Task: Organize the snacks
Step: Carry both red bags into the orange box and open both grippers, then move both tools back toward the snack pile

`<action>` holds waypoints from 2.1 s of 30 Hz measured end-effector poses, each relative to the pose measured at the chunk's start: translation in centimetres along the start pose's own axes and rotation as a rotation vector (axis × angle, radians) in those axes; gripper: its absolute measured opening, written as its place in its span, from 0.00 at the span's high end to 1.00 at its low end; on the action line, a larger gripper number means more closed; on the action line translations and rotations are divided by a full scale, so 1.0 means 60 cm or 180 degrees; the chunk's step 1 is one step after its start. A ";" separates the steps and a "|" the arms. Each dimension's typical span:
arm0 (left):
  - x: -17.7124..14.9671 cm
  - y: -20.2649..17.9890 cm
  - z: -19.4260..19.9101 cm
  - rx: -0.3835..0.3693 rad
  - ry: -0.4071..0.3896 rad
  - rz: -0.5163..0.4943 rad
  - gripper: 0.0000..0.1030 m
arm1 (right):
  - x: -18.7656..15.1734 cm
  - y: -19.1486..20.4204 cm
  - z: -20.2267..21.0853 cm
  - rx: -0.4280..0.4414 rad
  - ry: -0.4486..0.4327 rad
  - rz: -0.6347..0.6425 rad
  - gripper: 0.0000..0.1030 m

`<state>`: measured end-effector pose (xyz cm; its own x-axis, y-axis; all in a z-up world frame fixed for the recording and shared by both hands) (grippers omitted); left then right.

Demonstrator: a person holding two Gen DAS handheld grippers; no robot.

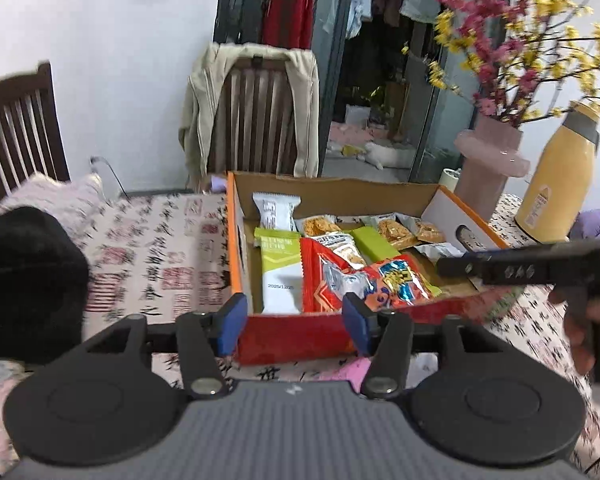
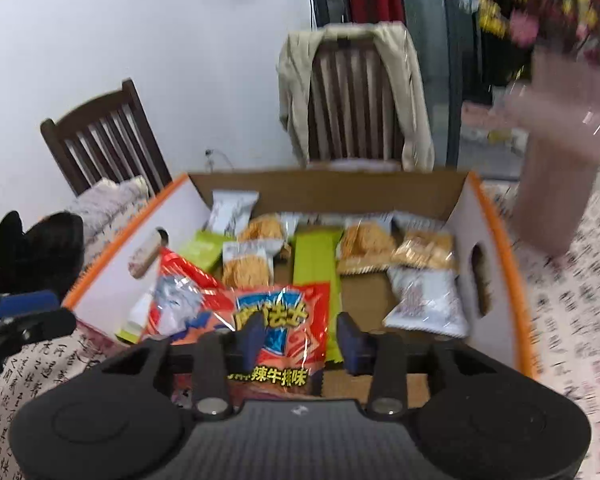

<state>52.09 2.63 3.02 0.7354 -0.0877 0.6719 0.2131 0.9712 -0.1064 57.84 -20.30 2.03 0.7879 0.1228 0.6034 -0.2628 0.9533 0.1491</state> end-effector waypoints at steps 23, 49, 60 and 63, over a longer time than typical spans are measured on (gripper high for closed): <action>-0.308 -0.074 0.287 0.0104 -0.0518 0.0186 0.14 | -0.341 0.116 0.310 -0.0070 -0.0699 0.0592 0.20; -0.405 -0.080 0.259 0.0204 -0.0116 0.0241 0.10 | -0.519 0.102 0.294 -0.0175 -0.0285 0.0253 0.17; -0.271 -0.043 0.194 0.0296 -0.0183 0.0048 0.10 | -0.390 0.080 0.249 0.0128 -0.0244 0.0054 0.18; -0.256 -0.061 0.170 0.0148 -0.0110 0.0035 0.10 | -0.353 0.074 0.208 0.0164 -0.0198 -0.0069 0.20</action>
<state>33.45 2.68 0.55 0.7148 -0.0703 0.6958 0.1746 0.9814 -0.0803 33.07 -22.08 -0.31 0.7580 0.0835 0.6468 -0.2756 0.9399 0.2017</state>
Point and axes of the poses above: each gripper's, at about its wrist camera, not at the fingertips, and z roughly against the way its jaws point, y to its left, x to its top, the point moved 5 cm from there along -z, roughly the way its jaws point, and after that the axes turned 13 degrees about y, right-handed, at the moved point
